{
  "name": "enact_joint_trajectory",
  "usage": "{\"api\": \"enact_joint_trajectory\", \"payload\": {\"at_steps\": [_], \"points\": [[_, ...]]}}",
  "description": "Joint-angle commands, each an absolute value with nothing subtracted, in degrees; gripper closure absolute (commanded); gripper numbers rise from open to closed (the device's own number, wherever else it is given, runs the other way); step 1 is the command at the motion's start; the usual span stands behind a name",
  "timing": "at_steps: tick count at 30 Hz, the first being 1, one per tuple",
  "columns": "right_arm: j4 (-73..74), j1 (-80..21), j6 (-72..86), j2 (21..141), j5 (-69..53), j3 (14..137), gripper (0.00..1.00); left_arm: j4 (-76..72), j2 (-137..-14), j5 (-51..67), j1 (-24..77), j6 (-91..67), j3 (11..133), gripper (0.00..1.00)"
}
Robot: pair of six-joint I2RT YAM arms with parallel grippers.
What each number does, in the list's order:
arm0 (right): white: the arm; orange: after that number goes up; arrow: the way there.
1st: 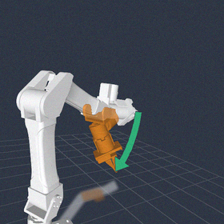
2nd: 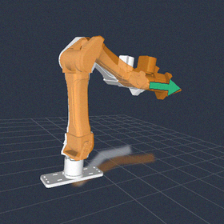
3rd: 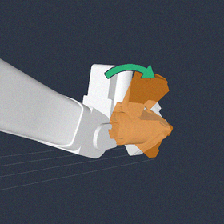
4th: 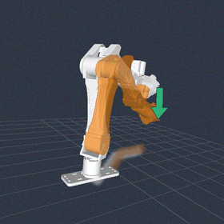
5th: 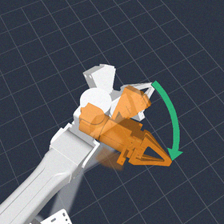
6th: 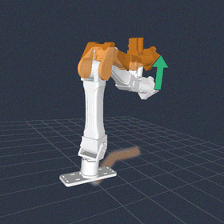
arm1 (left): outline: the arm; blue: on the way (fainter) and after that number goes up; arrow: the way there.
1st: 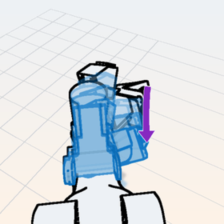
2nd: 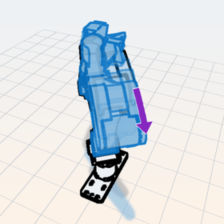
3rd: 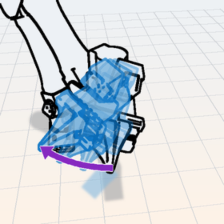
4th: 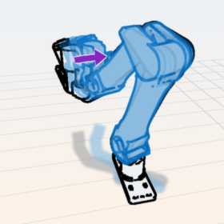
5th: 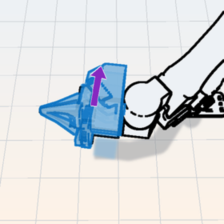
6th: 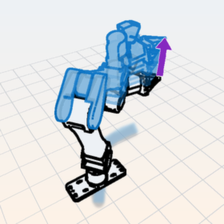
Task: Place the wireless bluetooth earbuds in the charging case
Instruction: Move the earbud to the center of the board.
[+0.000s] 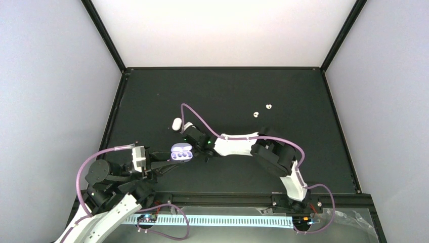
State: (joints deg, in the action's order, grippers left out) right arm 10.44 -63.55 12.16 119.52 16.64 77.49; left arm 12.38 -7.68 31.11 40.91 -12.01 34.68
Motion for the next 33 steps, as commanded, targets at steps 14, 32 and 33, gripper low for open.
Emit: {"api": "enact_joint_trajectory", "payload": {"at_steps": [14, 32, 33], "points": [[13.1, -58.0, 39.7, 101.7, 24.1, 58.4, 0.75, 7.5, -10.2, 32.0, 41.0, -13.1, 33.6, 0.98], [15.7, -57.7, 21.5, 99.9, 10.2, 59.3, 0.62, 6.9, -11.8, 32.6, 41.0, -12.5, 33.2, 0.98], [15.9, -57.7, 20.6, 99.8, 9.7, 59.1, 0.63, 6.9, -12.0, 32.6, 41.0, -12.6, 33.2, 0.98]]}}
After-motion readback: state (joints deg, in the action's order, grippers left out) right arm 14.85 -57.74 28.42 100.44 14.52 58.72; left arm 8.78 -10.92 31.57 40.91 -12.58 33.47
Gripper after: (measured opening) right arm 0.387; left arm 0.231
